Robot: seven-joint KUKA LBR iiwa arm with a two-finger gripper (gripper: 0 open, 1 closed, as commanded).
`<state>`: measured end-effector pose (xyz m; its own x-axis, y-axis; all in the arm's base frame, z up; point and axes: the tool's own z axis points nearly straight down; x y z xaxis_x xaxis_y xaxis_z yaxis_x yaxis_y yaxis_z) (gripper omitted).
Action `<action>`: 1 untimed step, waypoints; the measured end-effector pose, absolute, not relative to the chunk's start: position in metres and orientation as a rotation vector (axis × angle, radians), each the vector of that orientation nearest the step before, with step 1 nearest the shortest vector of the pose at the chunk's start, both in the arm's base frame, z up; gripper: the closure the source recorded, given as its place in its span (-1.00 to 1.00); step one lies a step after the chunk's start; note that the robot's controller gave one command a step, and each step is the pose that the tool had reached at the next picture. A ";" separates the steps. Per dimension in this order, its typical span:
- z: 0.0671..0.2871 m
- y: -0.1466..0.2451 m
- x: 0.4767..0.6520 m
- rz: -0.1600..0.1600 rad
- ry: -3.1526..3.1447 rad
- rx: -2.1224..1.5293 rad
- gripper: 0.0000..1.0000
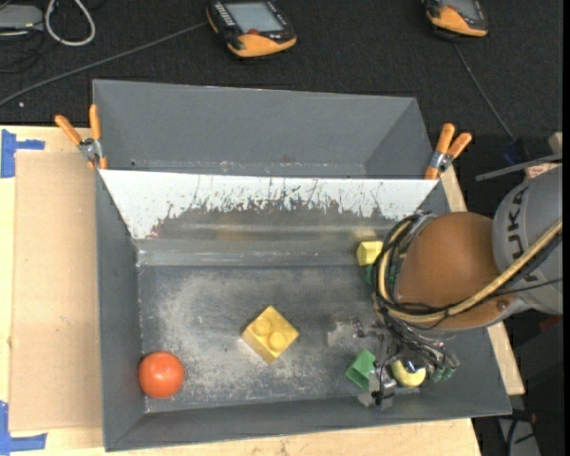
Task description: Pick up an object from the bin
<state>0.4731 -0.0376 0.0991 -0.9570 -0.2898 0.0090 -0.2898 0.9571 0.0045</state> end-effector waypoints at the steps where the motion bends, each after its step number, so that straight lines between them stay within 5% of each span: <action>1: 0.068 -0.042 0.491 -0.003 -3.119 0.390 -1.00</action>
Offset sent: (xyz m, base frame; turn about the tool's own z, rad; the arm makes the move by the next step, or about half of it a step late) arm 0.0095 -0.0267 -0.0291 0.1062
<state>0.4906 -0.0420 0.0680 -0.9692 -0.2463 -0.0019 -0.2463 0.9692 0.0017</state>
